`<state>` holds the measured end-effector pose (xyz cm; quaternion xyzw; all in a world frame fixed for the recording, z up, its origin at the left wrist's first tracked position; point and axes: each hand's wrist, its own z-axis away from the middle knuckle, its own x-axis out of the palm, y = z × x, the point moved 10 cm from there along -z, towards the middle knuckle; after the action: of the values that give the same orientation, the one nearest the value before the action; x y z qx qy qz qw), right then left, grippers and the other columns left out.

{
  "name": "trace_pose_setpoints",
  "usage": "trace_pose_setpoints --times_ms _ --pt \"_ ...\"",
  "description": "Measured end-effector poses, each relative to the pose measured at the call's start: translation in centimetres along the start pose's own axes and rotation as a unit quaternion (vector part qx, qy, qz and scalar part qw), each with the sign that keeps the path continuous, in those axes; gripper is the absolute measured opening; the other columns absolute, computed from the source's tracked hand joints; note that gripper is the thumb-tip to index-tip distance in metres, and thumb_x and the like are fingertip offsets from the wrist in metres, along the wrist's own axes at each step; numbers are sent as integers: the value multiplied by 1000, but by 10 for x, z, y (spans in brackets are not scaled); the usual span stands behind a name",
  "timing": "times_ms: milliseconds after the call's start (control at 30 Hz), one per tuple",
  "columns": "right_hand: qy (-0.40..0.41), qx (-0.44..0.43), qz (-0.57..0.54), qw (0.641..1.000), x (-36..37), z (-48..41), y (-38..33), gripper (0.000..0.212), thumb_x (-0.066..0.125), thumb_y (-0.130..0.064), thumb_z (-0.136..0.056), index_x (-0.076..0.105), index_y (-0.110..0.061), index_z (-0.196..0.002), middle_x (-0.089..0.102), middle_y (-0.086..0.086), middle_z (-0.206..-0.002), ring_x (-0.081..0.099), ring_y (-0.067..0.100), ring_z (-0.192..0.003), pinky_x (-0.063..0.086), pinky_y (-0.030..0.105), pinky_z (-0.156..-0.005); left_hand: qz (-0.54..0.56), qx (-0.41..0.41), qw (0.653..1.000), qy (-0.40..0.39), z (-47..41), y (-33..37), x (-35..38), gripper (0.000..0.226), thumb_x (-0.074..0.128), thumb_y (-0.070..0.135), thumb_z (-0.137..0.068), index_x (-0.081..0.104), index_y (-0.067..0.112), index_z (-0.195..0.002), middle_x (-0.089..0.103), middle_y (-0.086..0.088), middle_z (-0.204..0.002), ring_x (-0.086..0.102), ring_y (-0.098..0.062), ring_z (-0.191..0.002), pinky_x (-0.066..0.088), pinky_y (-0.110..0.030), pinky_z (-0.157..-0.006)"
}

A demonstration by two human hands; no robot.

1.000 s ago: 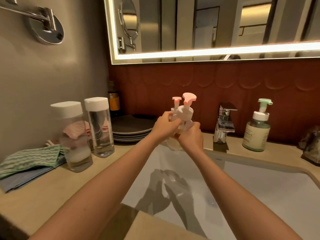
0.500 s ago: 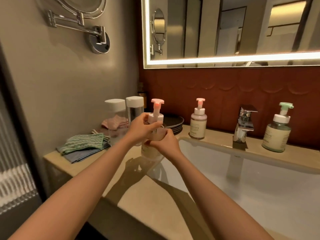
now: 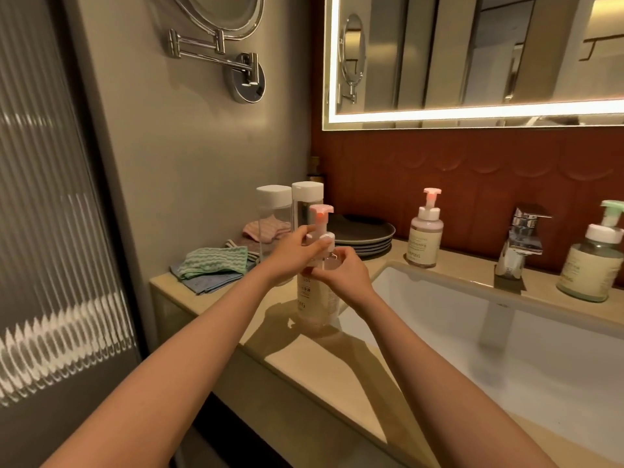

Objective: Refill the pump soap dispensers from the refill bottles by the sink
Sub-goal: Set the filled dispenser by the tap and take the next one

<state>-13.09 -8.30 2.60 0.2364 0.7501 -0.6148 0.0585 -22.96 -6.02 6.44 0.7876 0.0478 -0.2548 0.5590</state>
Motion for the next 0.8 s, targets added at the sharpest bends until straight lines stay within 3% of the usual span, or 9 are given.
trace_pose_setpoints --times_ms 133,367,500,600,700,800 --pt "-9 5 -7 1000 5 0 3 78 79 -29 -74 38 -12 -137 48 4 -138 47 19 -123 40 28 -89 -20 -4 1000 -10 1 1 2 52 52 32 -93 35 16 -139 49 -8 -135 50 -24 -121 42 -29 -87" --pt "-23 -1 1 1000 25 -2 -2 78 79 -28 -73 37 -11 -136 48 5 -137 47 20 -122 41 27 -90 -1 -15 1000 -9 4 -5 -8 45 48 20 -96 37 12 -138 48 -9 -135 47 -25 -124 38 -30 -93" --pt "-53 -9 11 998 37 -3 -8 82 79 -32 -72 39 -11 -140 48 4 -139 48 22 -123 44 34 -95 -19 -18 1000 12 7 -10 -20 41 47 16 -96 40 11 -137 49 -9 -135 47 -24 -123 37 -29 -92" --pt "-73 -38 60 995 40 -5 -15 72 79 -33 -71 49 -12 -133 57 4 -128 54 18 -112 47 27 -84 -23 -17 999 39 9 -12 -30 41 51 14 -94 43 9 -134 53 -7 -128 50 -22 -119 38 -27 -89" --pt "-39 -55 90 994 36 -2 -19 68 81 -31 -70 54 -12 -130 62 3 -120 55 12 -100 44 21 -76 -24 -2 995 96 12 -14 -34 39 63 17 -86 54 9 -123 61 -7 -117 57 -23 -110 45 -30 -86" --pt "-23 -60 107 992 36 -1 -22 63 82 -31 -69 57 -13 -125 64 4 -117 58 15 -100 45 21 -74 -91 -11 978 187 14 -19 -47 61 76 36 -73 53 15 -126 54 -6 -125 53 -21 -112 45 -35 -92"
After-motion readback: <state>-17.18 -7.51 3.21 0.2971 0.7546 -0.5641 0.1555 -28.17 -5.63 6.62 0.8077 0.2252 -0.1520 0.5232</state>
